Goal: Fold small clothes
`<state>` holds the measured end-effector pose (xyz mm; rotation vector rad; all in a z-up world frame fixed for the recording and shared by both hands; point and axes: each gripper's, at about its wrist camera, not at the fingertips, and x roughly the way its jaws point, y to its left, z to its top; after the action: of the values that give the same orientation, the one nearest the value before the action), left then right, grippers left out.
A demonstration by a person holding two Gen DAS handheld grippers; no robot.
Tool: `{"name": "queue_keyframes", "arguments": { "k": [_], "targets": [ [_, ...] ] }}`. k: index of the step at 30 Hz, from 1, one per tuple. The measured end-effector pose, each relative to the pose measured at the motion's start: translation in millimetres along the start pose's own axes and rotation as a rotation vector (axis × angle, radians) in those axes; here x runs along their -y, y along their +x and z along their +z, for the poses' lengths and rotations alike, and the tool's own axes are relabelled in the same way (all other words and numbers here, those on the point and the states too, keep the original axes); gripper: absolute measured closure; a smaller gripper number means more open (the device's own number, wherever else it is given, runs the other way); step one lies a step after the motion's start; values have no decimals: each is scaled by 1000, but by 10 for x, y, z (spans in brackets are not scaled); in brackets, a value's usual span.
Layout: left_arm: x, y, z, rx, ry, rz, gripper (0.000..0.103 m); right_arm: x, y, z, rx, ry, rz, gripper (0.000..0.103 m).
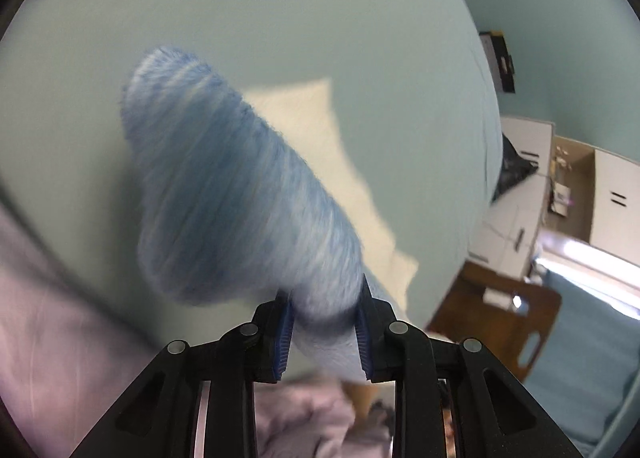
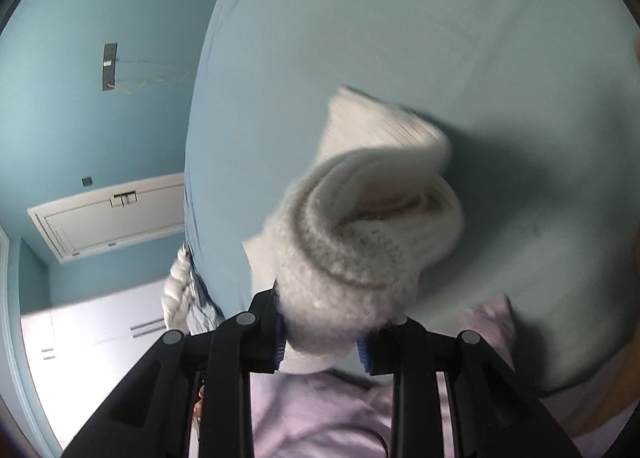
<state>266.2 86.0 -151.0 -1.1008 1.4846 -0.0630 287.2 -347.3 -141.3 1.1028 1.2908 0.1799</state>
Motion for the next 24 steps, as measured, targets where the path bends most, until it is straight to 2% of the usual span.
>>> {"name": "queue_keyframes", "arguments": {
  "k": [3,4,6,7,8,9,10,12,14,16,19,20,21,22,23,24],
  "targets": [
    [346,251,468,51,-13,-25,76,-298,273,529,23,-32,-47,80],
    [412,296,614,64,-10,-63,76,-317,384,690,21,-3,-50,75],
    [506,224,837,150,9,-176,67,-299,559,928,-3,52,-69,62],
    [524,160,858,185,10,-193,43,-268,653,1061,-8,88,-58,47],
    [566,116,839,208,19,-194,4,-237,674,1116,14,107,-19,33],
    [561,48,786,225,40,-175,1,-218,681,1144,47,98,-2,25],
    [567,8,727,241,74,-147,0,-238,678,1143,84,50,-35,17],
    [569,-14,597,236,201,-50,0,-291,680,1076,129,-96,-164,17],
    [563,78,472,218,306,48,0,-245,693,1039,135,-198,-246,17],
    [437,229,343,188,389,141,0,-99,681,982,146,-254,-259,17],
    [233,469,216,140,481,230,0,1,790,904,116,-352,-274,17],
    [221,590,168,128,514,265,0,4,856,854,102,-398,-288,21],
    [226,686,104,154,566,332,0,-107,916,818,106,-432,-298,28],
    [250,762,41,180,623,386,0,-152,975,717,111,-491,-319,46],
    [303,859,-7,205,688,446,0,-439,1131,764,91,-523,-344,54],
    [337,964,-42,234,742,509,0,-472,1280,733,43,-542,-360,54]
  ]
}}
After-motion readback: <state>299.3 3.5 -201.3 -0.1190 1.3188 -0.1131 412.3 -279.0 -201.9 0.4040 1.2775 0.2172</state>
